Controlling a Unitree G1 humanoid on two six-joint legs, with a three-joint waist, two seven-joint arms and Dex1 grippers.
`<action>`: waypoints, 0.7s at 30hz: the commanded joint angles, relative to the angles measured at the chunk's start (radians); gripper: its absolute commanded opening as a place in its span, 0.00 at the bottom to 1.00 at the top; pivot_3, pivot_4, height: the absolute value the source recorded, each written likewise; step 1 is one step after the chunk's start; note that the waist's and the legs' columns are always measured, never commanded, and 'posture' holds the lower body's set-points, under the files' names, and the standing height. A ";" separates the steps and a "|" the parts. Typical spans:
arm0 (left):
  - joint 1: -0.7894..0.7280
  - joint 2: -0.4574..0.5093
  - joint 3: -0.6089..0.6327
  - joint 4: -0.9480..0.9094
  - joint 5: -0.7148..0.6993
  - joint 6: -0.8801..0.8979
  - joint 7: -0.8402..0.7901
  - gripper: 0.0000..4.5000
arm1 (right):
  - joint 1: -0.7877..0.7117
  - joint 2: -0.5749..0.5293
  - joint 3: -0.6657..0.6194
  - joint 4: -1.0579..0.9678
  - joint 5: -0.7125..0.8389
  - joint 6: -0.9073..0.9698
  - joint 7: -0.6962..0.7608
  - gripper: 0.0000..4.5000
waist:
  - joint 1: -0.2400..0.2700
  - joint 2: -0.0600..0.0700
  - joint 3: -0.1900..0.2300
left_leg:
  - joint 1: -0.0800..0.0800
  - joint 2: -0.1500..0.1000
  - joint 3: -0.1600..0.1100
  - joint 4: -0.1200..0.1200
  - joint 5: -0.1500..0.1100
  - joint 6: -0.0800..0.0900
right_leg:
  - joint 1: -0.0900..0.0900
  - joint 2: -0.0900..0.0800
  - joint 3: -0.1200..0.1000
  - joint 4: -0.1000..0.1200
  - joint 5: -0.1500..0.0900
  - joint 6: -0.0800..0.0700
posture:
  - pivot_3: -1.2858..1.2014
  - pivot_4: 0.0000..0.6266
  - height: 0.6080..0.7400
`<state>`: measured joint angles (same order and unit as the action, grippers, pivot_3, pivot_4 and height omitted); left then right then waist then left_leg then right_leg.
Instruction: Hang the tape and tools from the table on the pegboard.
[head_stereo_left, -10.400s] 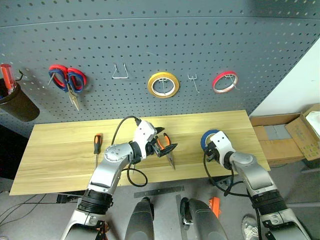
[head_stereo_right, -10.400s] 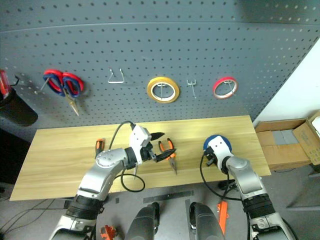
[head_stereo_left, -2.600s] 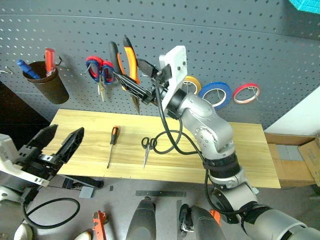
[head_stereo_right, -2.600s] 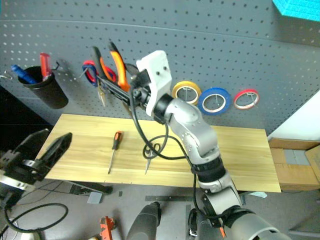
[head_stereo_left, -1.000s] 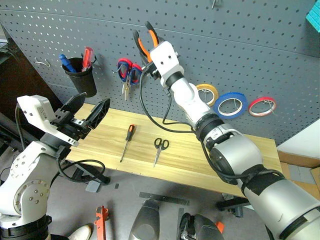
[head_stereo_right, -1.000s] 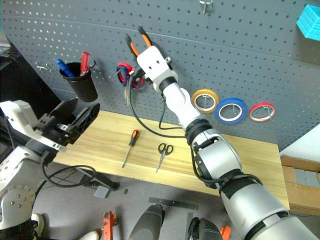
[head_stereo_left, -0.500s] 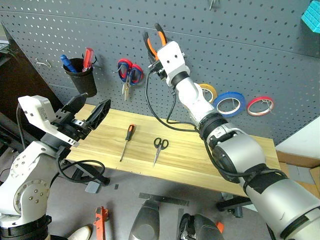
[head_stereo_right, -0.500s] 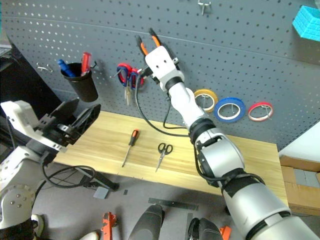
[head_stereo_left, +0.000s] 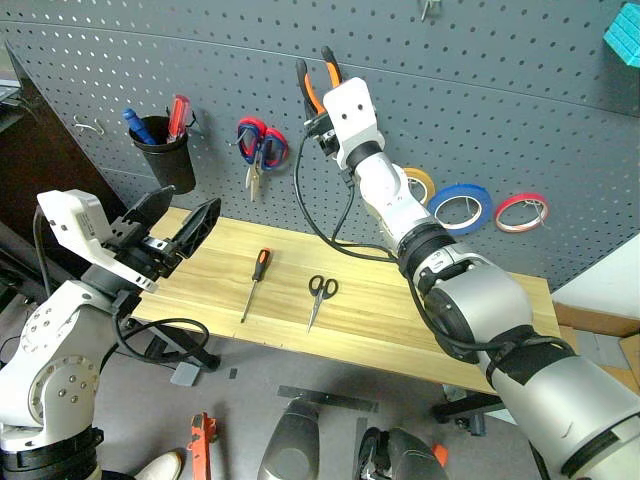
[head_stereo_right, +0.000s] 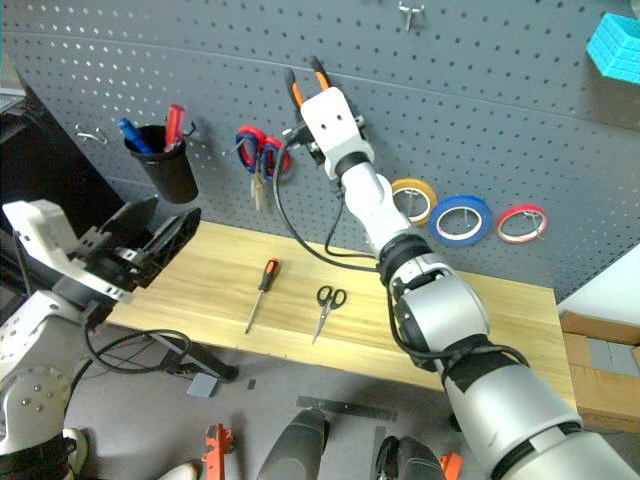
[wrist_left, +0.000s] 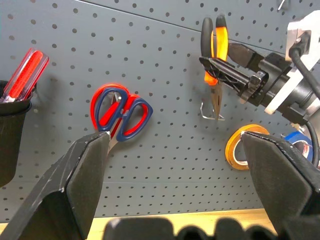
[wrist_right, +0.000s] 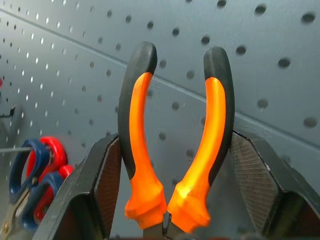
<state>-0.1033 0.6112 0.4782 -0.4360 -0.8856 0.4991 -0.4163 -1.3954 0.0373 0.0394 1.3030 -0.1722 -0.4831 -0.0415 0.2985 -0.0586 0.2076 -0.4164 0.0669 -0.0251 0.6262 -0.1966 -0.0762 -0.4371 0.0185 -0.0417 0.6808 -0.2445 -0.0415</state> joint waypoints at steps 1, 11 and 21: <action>0.006 0.017 0.033 -0.048 -0.015 0.003 0.001 1.00 | -0.021 -0.013 -0.021 -0.018 0.010 -0.012 -0.014 0.62 | 0.000 0.000 0.000 | 0.000 0.000 0.000 0.000 0.000 0.000 | 0.000 0.000 0.000 0.000 0.000 0.000 | 0.70 0.21 1.00; -0.001 0.022 0.032 -0.045 -0.016 0.009 0.002 1.00 | -0.084 -0.008 -0.061 -0.033 0.042 -0.025 -0.026 0.62 | 0.001 0.002 0.001 | 0.000 0.000 0.000 0.000 0.000 0.000 | 0.000 0.000 0.000 0.000 0.000 0.000 | 0.70 0.20 1.00; 0.002 0.031 0.045 -0.049 -0.024 0.015 0.000 1.00 | -0.080 0.005 -0.072 -0.027 0.053 -0.043 -0.031 0.62 | 0.001 0.002 0.001 | 0.000 0.000 0.000 0.000 0.000 0.000 | 0.000 0.000 0.000 0.000 0.000 0.001 | 0.70 0.20 1.00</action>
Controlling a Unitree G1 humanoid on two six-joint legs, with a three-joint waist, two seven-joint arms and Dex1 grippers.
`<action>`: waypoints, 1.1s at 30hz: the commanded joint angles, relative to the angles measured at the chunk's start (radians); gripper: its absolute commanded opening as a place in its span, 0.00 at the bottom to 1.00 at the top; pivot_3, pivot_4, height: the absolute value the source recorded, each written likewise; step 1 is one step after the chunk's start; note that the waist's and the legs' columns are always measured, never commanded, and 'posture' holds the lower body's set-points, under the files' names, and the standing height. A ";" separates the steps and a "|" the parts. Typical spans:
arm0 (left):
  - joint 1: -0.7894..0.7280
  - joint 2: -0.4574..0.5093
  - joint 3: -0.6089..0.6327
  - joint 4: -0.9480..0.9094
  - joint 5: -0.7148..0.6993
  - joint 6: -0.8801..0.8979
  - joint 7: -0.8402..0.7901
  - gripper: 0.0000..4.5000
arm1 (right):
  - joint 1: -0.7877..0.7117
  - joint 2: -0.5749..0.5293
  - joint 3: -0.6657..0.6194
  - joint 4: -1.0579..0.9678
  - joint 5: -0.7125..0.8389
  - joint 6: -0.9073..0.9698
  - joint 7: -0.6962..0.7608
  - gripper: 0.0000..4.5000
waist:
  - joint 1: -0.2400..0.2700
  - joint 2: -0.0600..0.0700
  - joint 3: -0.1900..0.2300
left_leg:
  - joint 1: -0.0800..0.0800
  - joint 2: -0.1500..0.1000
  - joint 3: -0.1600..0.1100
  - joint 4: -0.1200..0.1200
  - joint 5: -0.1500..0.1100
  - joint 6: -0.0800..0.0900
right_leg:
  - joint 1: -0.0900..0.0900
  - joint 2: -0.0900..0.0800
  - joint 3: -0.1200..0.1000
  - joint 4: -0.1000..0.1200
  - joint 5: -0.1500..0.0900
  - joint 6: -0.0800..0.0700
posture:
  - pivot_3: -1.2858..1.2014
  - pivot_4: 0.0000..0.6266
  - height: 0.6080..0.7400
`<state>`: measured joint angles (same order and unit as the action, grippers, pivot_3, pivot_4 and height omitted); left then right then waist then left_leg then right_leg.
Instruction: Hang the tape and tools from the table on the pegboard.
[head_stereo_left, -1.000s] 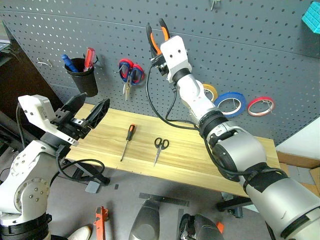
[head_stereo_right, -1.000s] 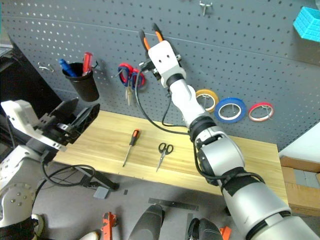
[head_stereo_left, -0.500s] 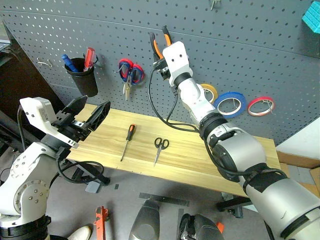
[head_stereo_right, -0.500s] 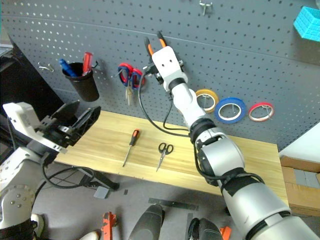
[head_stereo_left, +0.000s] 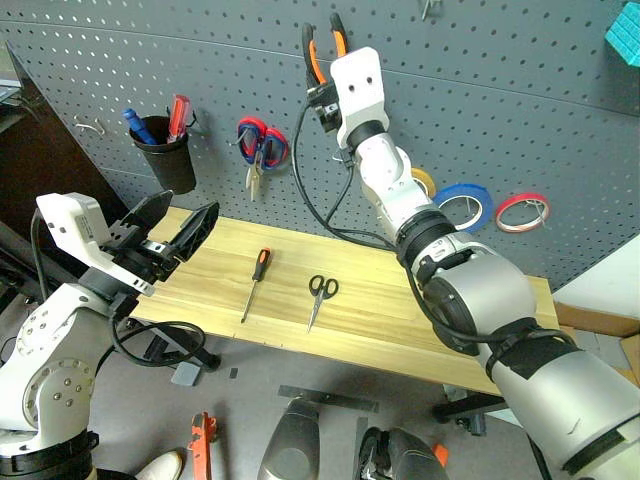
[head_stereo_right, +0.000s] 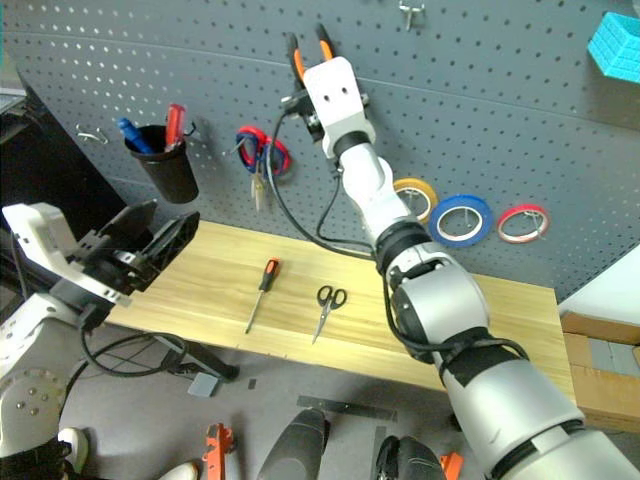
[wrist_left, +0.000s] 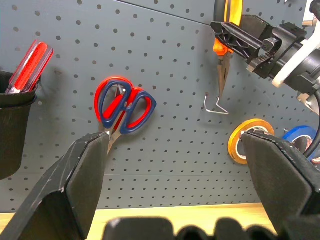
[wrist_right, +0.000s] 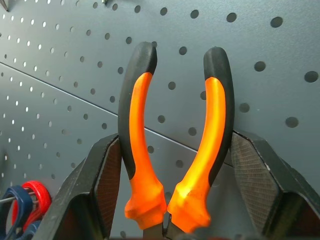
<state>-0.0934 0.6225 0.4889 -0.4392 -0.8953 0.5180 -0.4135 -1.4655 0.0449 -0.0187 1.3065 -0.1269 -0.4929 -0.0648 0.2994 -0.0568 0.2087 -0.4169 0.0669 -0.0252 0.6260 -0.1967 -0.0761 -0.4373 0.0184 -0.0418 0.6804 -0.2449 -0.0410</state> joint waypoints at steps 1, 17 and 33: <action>-0.005 0.022 0.037 -0.048 -0.016 -0.002 -0.002 1.00 | 0.001 -0.002 -0.012 -0.029 0.006 -0.039 -0.009 0.62 | 0.000 0.000 0.000 | 0.000 0.000 0.000 0.000 0.000 0.000 | 0.000 0.000 0.000 0.000 0.000 0.000 | 0.70 0.21 1.00; 0.026 0.026 0.053 -0.090 -0.046 0.025 0.025 1.00 | 0.101 0.010 0.001 -0.027 -0.013 -0.053 -0.045 0.62 | 0.001 0.001 0.000 | 0.000 0.000 0.000 0.000 0.000 0.000 | 0.000 0.000 0.000 0.000 0.000 0.000 | 0.71 0.21 1.00; 0.017 0.020 0.046 -0.084 -0.039 0.018 0.024 1.00 | -0.024 0.026 -0.052 -0.041 0.040 -0.137 -0.067 0.62 | 0.003 0.001 -0.007 | 0.000 0.000 0.000 -0.001 0.000 0.000 | 0.000 0.000 0.000 0.000 0.000 0.000 | 0.71 0.00 1.00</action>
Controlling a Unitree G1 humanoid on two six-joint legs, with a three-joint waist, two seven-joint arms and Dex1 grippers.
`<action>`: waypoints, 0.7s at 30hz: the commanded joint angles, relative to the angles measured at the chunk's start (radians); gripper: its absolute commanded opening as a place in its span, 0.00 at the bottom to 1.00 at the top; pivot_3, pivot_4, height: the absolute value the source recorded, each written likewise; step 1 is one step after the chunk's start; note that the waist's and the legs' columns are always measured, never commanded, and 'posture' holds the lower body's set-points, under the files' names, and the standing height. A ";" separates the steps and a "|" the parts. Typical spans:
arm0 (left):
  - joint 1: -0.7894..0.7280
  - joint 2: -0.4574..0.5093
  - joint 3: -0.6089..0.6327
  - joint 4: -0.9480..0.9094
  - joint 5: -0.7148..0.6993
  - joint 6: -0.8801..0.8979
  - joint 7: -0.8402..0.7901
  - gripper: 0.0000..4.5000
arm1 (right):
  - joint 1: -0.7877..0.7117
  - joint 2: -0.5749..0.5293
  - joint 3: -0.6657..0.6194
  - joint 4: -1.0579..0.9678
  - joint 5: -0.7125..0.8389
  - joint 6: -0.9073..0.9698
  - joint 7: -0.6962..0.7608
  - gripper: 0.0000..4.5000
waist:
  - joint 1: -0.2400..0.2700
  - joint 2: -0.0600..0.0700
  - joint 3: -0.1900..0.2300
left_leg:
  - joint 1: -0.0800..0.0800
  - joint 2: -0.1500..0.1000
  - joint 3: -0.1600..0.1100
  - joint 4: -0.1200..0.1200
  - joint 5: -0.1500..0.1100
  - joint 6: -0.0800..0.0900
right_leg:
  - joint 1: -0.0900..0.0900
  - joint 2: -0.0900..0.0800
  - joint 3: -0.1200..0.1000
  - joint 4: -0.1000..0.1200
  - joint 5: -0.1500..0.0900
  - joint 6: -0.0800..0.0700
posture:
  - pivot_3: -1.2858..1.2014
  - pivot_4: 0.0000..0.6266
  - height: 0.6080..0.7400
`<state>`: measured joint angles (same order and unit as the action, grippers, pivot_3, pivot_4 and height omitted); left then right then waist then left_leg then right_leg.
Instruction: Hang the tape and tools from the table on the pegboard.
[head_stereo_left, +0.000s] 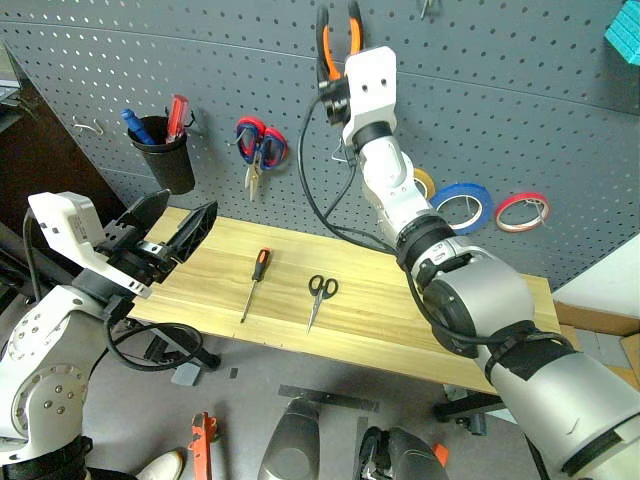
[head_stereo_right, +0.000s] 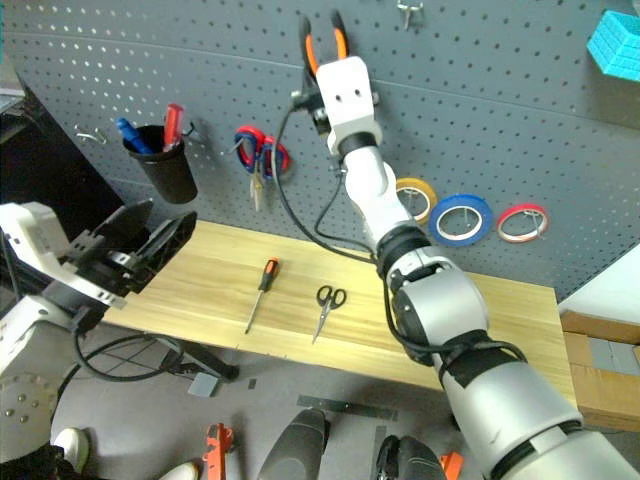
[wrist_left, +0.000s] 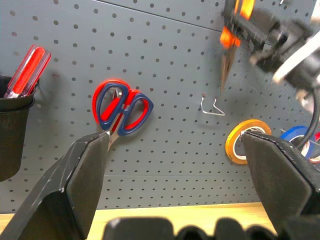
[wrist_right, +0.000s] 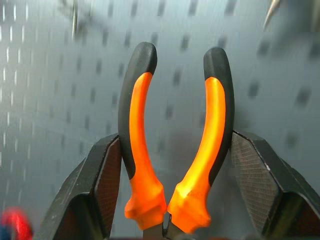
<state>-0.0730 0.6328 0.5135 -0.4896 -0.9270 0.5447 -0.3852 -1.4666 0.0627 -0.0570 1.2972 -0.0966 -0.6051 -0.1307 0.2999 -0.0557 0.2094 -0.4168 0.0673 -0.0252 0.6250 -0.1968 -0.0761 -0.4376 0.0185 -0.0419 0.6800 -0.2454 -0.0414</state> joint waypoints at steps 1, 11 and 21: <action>0.001 0.009 0.024 -0.037 -0.009 -0.008 -0.002 1.00 | -0.018 0.010 -0.014 -0.029 0.011 -0.028 -0.001 0.62 | 0.005 -0.002 -0.022 | -0.001 0.000 0.000 0.001 0.000 0.000 | -0.001 0.000 0.000 0.001 0.001 0.000 | 0.71 0.00 1.00; 0.057 0.023 0.062 -0.086 -0.050 0.013 0.024 1.00 | 0.047 0.028 0.013 -0.013 -0.031 -0.034 -0.045 0.62 | 0.022 0.001 -0.076 | 0.000 0.000 0.001 0.002 -0.001 -0.001 | 0.001 -0.001 -0.001 -0.002 0.002 0.000 | 0.72 0.00 1.00; 0.038 -0.012 0.002 -0.066 -0.017 0.006 0.040 1.00 | 0.121 0.017 0.019 -0.051 -0.015 0.016 0.120 0.62 | 0.028 0.003 -0.091 | 0.000 0.001 0.001 0.003 0.000 0.001 | 0.002 0.000 -0.002 -0.002 0.004 -0.001 | 0.70 0.00 1.00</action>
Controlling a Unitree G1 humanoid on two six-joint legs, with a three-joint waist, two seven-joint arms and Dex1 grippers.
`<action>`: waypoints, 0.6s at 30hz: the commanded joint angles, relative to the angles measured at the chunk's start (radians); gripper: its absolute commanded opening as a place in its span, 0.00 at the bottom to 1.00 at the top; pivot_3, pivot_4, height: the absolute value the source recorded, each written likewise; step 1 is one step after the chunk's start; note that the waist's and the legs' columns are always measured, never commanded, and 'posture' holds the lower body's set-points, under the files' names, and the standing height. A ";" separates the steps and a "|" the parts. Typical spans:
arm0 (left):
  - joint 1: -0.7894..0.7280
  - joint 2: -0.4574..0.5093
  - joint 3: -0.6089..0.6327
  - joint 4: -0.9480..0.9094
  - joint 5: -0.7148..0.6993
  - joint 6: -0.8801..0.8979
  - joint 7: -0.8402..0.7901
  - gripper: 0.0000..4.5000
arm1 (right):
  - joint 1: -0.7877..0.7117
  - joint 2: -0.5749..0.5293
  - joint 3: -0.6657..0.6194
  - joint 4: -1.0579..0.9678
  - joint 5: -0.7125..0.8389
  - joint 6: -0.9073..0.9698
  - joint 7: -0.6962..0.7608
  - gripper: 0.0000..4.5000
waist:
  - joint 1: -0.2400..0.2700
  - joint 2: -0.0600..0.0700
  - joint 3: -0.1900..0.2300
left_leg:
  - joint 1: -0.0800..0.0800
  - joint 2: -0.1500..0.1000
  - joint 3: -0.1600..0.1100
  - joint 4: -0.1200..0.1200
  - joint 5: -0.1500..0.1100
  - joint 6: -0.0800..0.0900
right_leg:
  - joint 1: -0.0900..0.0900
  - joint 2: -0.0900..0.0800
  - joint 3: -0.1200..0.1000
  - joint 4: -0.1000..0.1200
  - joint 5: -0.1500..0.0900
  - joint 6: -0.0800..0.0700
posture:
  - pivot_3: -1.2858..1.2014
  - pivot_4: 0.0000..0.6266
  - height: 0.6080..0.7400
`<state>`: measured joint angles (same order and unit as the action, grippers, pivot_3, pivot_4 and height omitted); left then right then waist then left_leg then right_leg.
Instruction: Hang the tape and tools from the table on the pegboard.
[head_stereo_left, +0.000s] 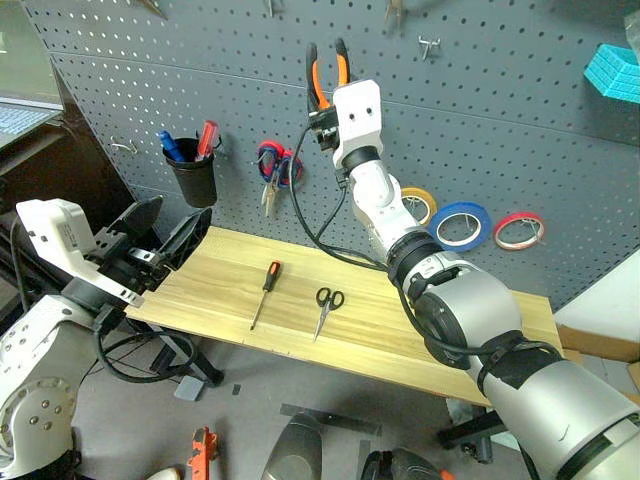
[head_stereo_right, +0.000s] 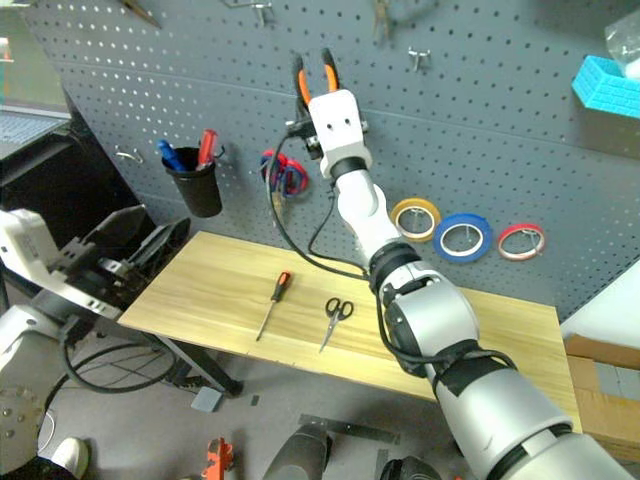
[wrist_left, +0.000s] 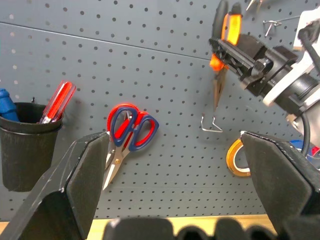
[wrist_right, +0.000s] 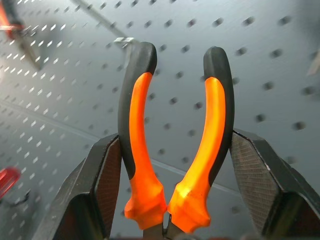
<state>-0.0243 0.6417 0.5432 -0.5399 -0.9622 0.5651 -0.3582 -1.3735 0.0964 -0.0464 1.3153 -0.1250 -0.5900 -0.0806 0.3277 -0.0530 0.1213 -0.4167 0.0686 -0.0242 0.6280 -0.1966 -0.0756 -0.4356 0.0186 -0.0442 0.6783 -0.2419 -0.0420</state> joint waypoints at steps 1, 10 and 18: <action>-0.009 -0.030 -0.040 -0.015 0.027 -0.018 0.016 1.00 | 0.046 -0.018 0.011 -0.079 0.015 0.006 0.096 0.62 | 0.000 0.001 -0.006 | 0.000 0.000 0.000 0.000 0.000 0.000 | 0.000 0.000 0.000 -0.001 0.000 0.000 | 0.70 0.00 1.00; -0.058 -0.128 -0.165 -0.007 0.108 -0.036 0.043 1.00 | 0.323 -0.085 0.048 -0.354 0.022 0.073 0.214 0.62 | -0.006 0.003 -0.015 | 0.001 0.000 0.001 0.002 0.000 0.000 | 0.001 0.000 0.001 0.002 0.001 0.001 | 0.67 0.00 1.00; -0.034 -0.115 -0.184 0.010 0.150 -0.031 -0.007 1.00 | 0.585 -0.194 0.161 -0.706 0.000 0.423 0.449 0.62 | -0.035 0.012 -0.033 | 0.003 0.000 0.002 0.002 0.000 0.001 | 0.002 0.004 0.004 0.002 0.001 0.001 | 0.66 0.00 1.00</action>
<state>-0.0504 0.5143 0.3552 -0.5176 -0.8237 0.5554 -0.3485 -0.7841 -0.0778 0.1086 0.6961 -0.1271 -0.2340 0.3312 0.2930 -0.0410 0.0878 -0.4135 0.0685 -0.0224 0.6299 -0.1962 -0.0749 -0.4330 0.0229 -0.0407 0.6802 -0.2411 -0.0410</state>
